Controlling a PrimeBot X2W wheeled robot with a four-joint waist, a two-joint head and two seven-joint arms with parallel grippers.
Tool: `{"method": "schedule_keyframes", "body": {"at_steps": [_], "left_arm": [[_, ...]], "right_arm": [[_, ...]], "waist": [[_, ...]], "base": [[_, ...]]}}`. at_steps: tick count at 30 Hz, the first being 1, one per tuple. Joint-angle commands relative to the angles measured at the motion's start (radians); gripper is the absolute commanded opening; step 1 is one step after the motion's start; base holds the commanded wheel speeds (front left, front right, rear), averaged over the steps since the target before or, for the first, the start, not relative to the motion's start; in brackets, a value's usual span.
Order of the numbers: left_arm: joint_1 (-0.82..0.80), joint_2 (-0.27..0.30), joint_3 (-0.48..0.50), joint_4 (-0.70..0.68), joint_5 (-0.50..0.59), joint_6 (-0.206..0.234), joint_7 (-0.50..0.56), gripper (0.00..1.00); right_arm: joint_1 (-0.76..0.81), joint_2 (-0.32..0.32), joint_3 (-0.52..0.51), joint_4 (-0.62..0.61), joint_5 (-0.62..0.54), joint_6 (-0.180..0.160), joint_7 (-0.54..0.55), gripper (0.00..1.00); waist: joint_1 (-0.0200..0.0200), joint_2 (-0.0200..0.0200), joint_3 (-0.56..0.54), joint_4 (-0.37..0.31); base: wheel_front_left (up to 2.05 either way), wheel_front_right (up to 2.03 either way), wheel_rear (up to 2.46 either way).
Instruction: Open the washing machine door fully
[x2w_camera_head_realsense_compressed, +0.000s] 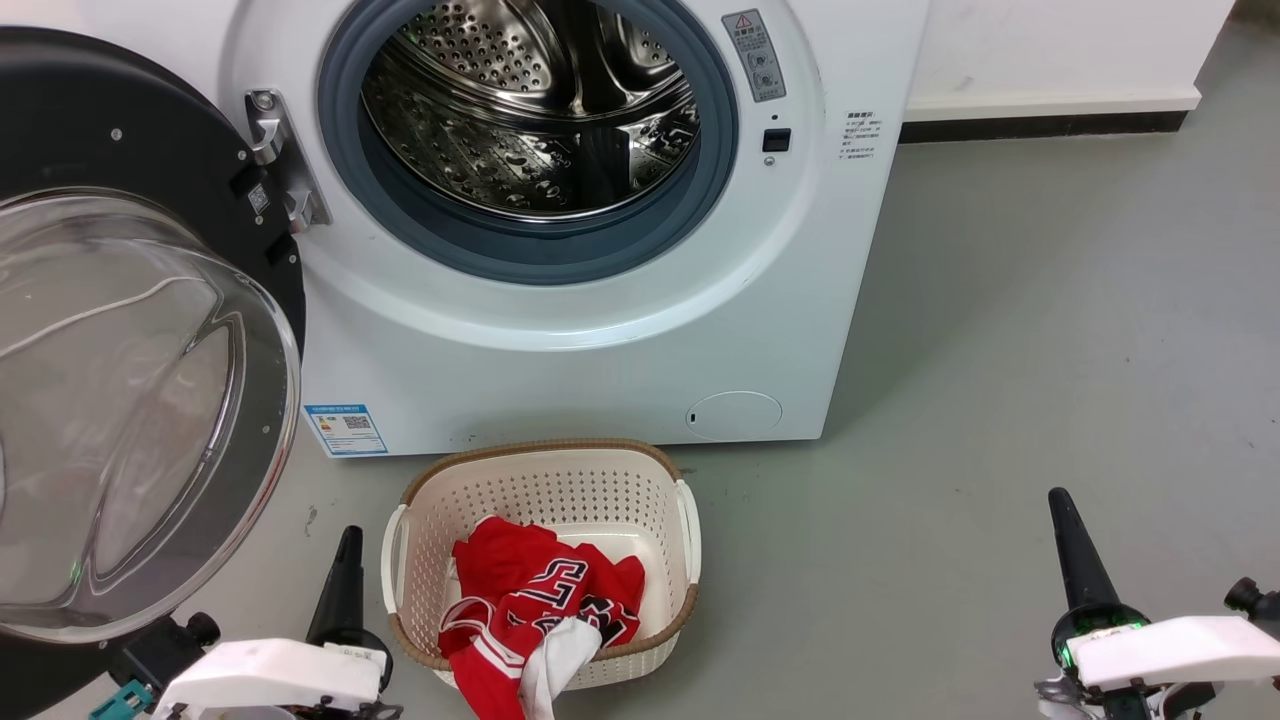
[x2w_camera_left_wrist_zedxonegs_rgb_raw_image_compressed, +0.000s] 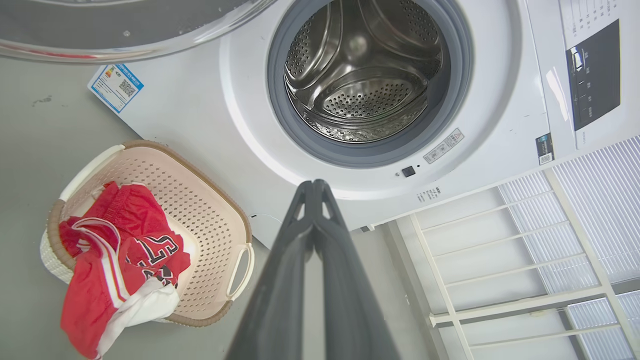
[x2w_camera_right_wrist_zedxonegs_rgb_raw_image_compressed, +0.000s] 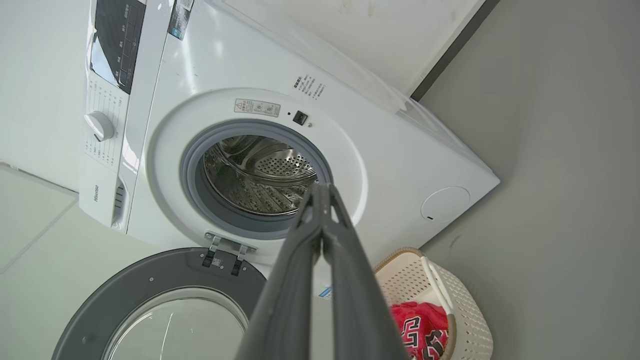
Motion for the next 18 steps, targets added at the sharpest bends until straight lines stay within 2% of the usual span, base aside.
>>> {"method": "schedule_keyframes", "body": {"at_steps": [1, 18], "left_arm": [[-0.024, 0.001, 0.004, -0.005, -0.025, -0.003, 0.007, 0.00], [-0.055, 0.002, 0.017, 0.018, -0.207, -0.015, 0.051, 0.00]], "right_arm": [[-0.024, -0.007, -0.003, -0.003, 0.027, 0.000, 0.005, 0.00], [-0.056, -0.006, -0.020, 0.026, 0.198, 0.000, 0.051, 0.00]], "waist": [[0.0000, 0.0000, 0.000, 0.000], [0.0000, 0.0000, 0.000, 0.002]], "base": [[0.00, 0.00, 0.00], [0.00, 0.00, 0.00]]}}
